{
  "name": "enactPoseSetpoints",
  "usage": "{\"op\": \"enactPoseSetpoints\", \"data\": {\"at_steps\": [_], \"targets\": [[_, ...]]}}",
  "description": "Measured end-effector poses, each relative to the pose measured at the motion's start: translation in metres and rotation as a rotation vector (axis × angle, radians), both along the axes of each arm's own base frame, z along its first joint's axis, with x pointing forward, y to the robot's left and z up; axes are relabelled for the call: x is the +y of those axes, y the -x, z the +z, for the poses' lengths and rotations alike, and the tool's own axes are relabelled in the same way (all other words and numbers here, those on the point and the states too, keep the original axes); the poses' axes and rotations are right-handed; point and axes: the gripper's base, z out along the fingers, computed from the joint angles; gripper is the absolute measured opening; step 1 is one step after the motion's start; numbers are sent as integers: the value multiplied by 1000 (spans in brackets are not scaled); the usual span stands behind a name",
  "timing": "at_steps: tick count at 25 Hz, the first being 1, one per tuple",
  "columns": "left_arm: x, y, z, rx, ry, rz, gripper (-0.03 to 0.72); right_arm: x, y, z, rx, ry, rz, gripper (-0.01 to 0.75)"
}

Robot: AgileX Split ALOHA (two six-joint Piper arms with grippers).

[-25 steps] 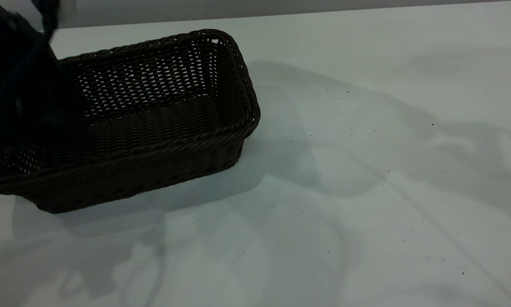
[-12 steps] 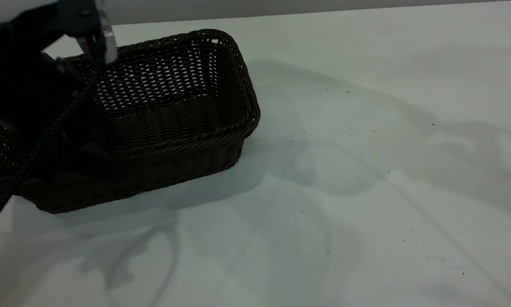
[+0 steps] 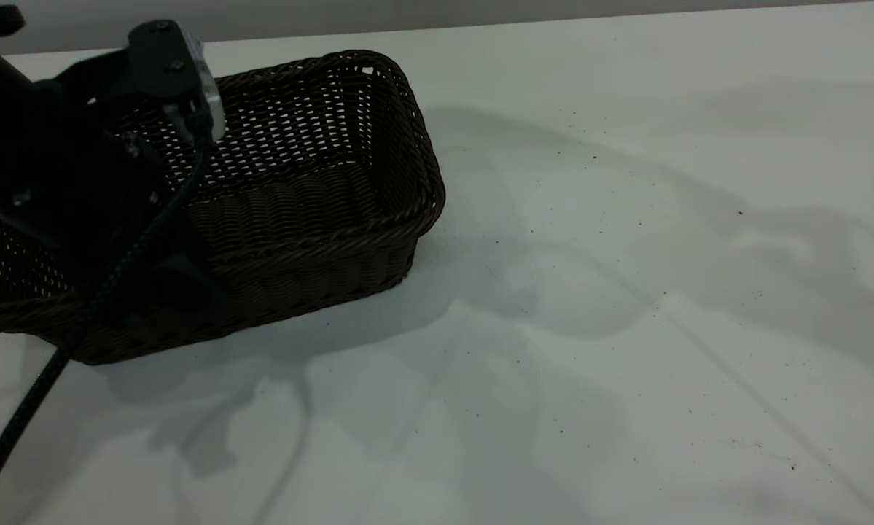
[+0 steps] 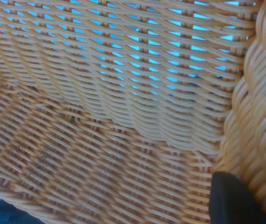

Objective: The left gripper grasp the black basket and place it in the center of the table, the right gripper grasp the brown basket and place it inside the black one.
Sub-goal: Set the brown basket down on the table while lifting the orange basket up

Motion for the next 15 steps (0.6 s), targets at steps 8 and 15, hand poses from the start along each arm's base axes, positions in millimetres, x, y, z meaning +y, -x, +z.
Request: {"op": "enactPoseSetpoints", "data": {"at_steps": [8, 15], "targets": [[-10, 3, 1, 30, 47, 23, 152, 0, -1, 1, -14, -11, -5, 99], [-41, 21, 1, 41, 44, -114, 146, 0, -1, 2, -20, -9, -5, 99]]}}
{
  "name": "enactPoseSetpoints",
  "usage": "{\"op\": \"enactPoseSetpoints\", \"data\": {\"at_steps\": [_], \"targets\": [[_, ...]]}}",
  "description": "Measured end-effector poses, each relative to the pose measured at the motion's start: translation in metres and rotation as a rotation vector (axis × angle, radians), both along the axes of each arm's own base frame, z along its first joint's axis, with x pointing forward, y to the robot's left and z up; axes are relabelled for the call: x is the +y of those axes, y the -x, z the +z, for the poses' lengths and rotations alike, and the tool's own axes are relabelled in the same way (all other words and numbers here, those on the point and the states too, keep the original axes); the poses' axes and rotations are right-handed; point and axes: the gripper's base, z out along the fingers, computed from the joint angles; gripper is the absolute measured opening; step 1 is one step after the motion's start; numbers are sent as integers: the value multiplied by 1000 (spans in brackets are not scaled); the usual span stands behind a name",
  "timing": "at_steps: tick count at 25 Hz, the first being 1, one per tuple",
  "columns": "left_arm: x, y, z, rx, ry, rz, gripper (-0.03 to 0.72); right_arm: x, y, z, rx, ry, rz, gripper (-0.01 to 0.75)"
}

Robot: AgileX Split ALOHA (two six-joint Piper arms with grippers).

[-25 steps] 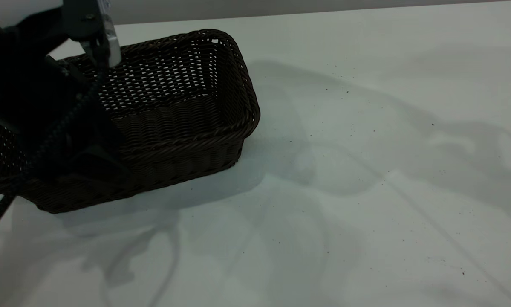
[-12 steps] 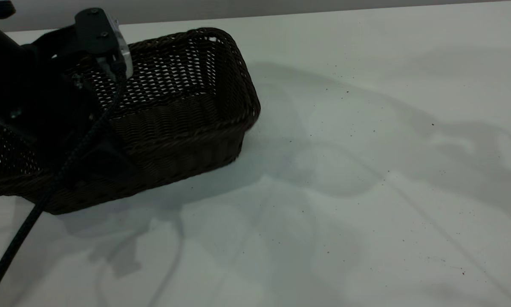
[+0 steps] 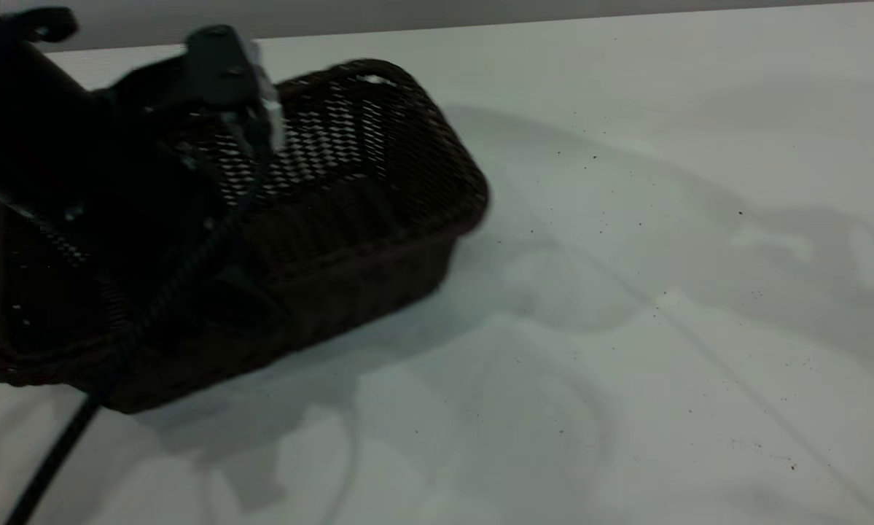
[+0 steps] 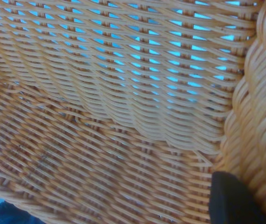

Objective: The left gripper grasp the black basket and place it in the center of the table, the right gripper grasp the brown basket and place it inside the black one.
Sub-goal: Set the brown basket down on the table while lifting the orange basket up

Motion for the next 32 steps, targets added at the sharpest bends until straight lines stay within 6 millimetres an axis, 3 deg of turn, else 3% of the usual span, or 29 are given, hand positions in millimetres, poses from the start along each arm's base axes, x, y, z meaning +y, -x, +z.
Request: {"op": "enactPoseSetpoints", "data": {"at_steps": [7, 15, 24, 32], "targets": [[-20, 19, -1, 1, -39, -195, 143, 0, 0, 0, -12, 10, 7, 99], [-22, 27, -4, -39, -123, -381, 140, 1, 1, 0, -31, 21, 25, 99], [-23, 28, -4, -21, -109, -362, 140, 1, 1, 0, -34, 21, 28, 99], [-29, 28, -2, 17, -39, -247, 140, 1, 1, 0, -34, 21, 28, 99]]}}
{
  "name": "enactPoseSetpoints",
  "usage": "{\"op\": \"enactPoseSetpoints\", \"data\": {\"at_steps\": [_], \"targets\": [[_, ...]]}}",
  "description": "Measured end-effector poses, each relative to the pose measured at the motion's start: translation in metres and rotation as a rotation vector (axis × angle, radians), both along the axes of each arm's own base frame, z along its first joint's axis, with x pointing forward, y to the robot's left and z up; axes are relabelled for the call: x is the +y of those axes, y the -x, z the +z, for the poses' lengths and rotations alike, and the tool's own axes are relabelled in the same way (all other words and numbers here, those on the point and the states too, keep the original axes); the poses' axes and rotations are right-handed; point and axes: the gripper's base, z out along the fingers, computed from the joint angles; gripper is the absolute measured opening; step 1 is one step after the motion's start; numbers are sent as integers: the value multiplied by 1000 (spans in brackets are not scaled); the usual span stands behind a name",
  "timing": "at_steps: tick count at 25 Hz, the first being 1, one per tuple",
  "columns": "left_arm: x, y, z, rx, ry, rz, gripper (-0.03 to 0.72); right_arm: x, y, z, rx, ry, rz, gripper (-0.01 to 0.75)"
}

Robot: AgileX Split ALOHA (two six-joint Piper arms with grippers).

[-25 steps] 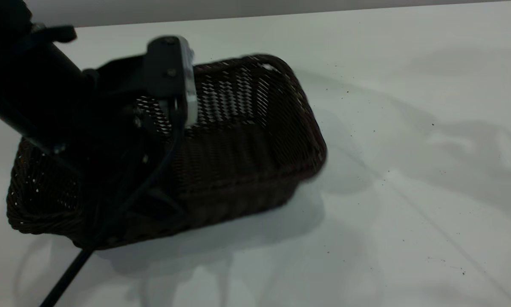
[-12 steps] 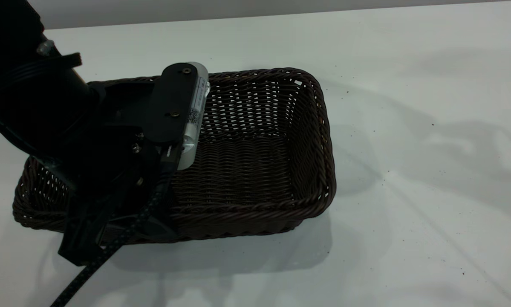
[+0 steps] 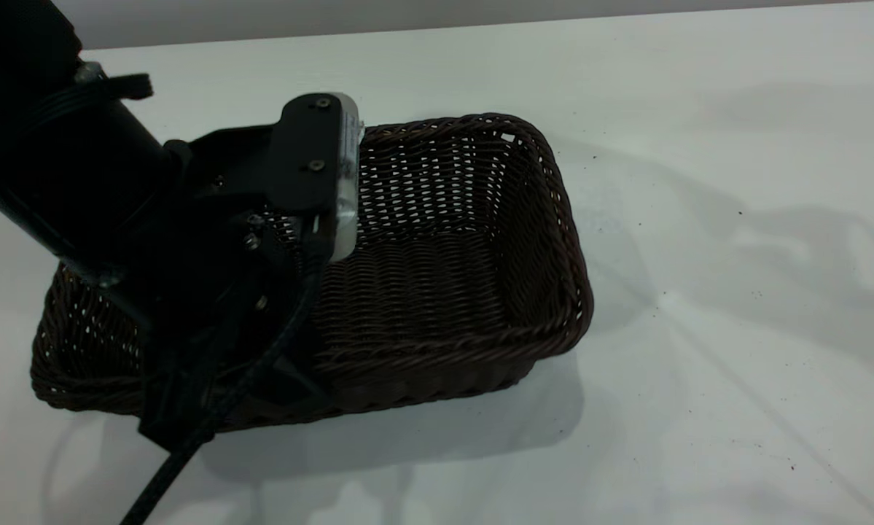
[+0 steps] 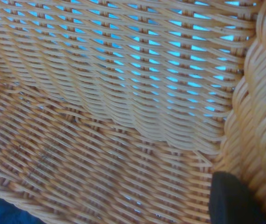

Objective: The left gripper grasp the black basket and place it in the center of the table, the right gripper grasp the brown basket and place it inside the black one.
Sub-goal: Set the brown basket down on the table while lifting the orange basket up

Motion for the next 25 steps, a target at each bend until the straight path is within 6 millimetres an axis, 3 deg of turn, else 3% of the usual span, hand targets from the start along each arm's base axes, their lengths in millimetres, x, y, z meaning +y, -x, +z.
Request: {"op": "enactPoseSetpoints", "data": {"at_steps": [5, 15, 20, 25], "targets": [[0, 0, 0, 3, 1, 0, 152, 0, 0, 0, 0, 0, 0, 99], [-3, 0, 1, 33, 38, 70, 414, 0, 0, 0, -3, 3, 1, 99], [-4, -1, 4, 22, 51, 90, 438, 0, 0, 0, -3, 3, 1, 99], [-4, -1, 22, -33, 91, 87, 439, 0, 0, 0, -3, 3, 1, 99]]}}
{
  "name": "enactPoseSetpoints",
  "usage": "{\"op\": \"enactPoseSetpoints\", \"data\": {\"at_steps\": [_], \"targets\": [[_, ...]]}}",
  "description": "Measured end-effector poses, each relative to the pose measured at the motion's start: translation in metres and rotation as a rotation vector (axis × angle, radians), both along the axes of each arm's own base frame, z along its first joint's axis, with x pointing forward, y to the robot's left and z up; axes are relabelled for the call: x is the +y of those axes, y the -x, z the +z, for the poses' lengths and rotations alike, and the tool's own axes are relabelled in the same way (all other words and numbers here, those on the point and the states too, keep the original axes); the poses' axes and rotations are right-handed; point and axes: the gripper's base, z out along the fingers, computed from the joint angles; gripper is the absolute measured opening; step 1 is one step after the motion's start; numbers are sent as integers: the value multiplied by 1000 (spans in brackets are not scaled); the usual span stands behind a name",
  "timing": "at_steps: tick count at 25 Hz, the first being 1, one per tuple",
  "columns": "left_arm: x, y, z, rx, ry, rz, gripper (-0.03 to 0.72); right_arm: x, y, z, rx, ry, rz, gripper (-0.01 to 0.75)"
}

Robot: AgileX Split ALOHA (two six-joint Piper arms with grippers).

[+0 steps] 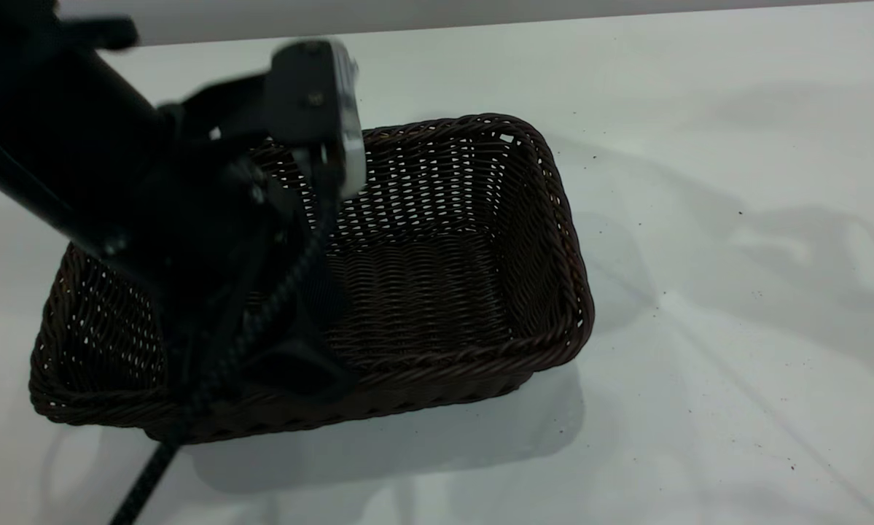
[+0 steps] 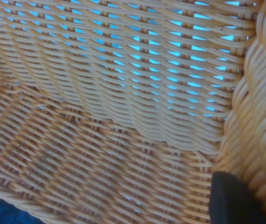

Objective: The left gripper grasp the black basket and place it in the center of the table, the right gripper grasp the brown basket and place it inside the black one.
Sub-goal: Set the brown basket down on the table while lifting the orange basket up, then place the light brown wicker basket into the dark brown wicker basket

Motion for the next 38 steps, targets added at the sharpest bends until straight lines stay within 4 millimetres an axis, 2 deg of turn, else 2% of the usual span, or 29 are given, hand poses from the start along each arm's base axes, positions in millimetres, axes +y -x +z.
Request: {"op": "enactPoseSetpoints", "data": {"at_steps": [6, 10, 15, 19, 22, 26, 30, 33, 38], "targets": [[0, 7, 36, -64, 95, 3, 439, 0, 0, -1, 2, 3, 2, 99], [1, 13, 72, -122, 237, 81, 439, 0, -5, 3, 9, -5, -5, 99], [6, 31, 120, -172, 432, 123, 439, 0, -21, 15, 6, 6, -1, 99], [15, 44, 156, -255, 588, 200, 439, 2, -33, 17, 55, 47, 63, 99], [26, 52, 182, -313, 717, 312, 439, 3, -40, 11, 129, 95, 130, 99], [41, 62, 214, -357, 892, 450, 439, 2, -40, -2, 248, 168, 217, 99], [56, 72, 251, -387, 1070, 556, 439, 2, -35, -6, 309, 195, 252, 99], [61, 70, 266, -414, 1116, 620, 439, 14, -32, -7, 335, 195, 267, 99], [68, 63, 275, -481, 1108, 713, 439, 43, -17, -13, 392, 292, 384, 99]]}}
